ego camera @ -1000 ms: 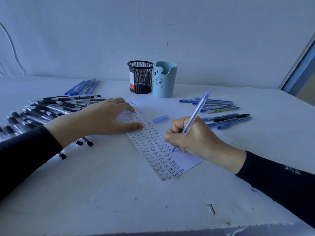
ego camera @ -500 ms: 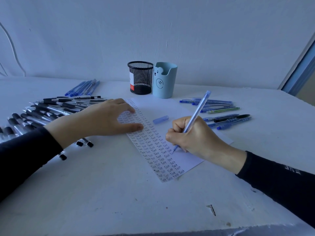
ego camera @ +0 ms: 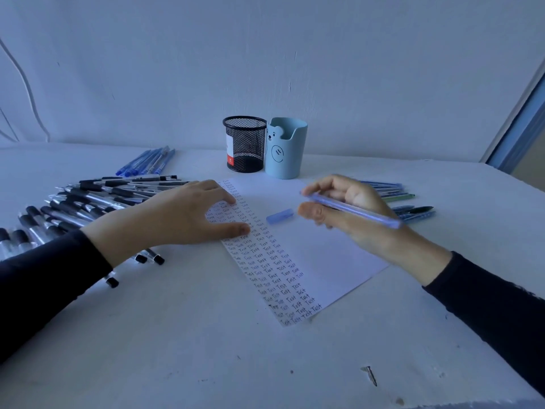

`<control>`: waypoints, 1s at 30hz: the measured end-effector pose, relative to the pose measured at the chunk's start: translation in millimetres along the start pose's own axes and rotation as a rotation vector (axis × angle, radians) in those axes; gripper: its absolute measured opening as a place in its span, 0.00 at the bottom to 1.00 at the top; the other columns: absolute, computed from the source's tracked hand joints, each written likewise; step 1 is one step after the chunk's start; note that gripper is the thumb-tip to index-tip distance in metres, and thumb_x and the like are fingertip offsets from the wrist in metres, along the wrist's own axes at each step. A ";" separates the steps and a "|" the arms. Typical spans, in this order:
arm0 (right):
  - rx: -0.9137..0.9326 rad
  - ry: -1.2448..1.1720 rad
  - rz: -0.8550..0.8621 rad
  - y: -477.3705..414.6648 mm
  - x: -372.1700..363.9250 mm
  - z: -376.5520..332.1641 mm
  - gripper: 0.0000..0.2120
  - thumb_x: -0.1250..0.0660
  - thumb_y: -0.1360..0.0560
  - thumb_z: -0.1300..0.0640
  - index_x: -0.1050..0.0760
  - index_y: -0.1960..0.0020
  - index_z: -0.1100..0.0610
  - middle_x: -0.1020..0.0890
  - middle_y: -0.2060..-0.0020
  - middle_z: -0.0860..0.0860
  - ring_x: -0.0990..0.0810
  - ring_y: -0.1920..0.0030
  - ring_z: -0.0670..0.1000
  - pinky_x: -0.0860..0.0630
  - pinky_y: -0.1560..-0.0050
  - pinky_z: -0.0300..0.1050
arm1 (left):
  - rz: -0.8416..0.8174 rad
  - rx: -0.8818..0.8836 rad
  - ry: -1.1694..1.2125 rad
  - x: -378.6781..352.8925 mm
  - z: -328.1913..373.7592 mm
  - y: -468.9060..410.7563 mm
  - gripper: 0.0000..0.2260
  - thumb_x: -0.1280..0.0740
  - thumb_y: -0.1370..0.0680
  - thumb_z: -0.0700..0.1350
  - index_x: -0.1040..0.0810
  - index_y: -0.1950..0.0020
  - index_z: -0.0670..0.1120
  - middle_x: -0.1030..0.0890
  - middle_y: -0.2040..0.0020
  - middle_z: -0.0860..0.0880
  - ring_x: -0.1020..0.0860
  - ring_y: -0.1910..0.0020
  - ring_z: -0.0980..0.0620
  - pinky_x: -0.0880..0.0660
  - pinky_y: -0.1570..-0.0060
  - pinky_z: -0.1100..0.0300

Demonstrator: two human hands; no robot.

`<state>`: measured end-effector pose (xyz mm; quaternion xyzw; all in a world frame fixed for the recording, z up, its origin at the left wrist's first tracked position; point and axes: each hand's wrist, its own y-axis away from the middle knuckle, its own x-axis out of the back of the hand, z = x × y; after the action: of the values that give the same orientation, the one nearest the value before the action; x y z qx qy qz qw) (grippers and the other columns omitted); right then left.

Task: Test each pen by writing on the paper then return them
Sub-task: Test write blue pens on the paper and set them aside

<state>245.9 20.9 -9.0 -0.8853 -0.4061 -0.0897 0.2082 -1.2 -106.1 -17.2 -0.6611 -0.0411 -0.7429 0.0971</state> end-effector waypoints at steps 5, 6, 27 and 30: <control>-0.009 -0.110 0.129 -8.7 19.0 -0.9 0.14 0.44 0.18 0.67 0.22 0.42 0.55 0.14 0.52 0.51 0.16 0.49 0.48 0.22 0.54 0.37 | 0.004 -0.005 0.009 -0.6 -1.0 0.3 0.41 0.50 0.38 0.82 0.30 0.33 0.61 0.30 0.35 0.62 0.32 0.44 0.61 0.29 0.40 0.57; -0.020 -0.172 0.170 -10.9 20.7 -0.9 0.13 0.44 0.18 0.65 0.22 0.43 0.55 0.15 0.53 0.51 0.17 0.50 0.49 0.21 0.52 0.42 | 0.004 -0.006 0.011 -0.5 -0.8 0.6 0.42 0.50 0.39 0.82 0.30 0.33 0.61 0.30 0.35 0.62 0.31 0.44 0.61 0.29 0.41 0.57; 0.239 0.804 -0.026 -28.7 27.7 52.2 0.14 0.36 0.22 0.66 0.17 0.44 0.52 0.26 0.55 0.47 0.29 0.54 0.46 0.33 0.53 0.38 | -0.016 0.011 -0.011 2.8 5.4 3.2 0.37 0.46 0.35 0.78 0.32 0.32 0.61 0.31 0.33 0.62 0.31 0.45 0.62 0.30 0.45 0.60; 0.254 0.776 -0.032 -28.3 23.0 50.2 0.14 0.36 0.22 0.67 0.17 0.44 0.52 0.25 0.54 0.48 0.28 0.54 0.43 0.34 0.52 0.31 | -0.020 0.010 -0.009 3.2 5.1 3.1 0.37 0.46 0.35 0.78 0.32 0.32 0.61 0.31 0.33 0.62 0.32 0.44 0.62 0.29 0.43 0.59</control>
<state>239.0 75.2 -38.2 -0.7465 -0.3189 -0.3693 0.4523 4.0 -108.5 -13.6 -0.6634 -0.0516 -0.7407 0.0927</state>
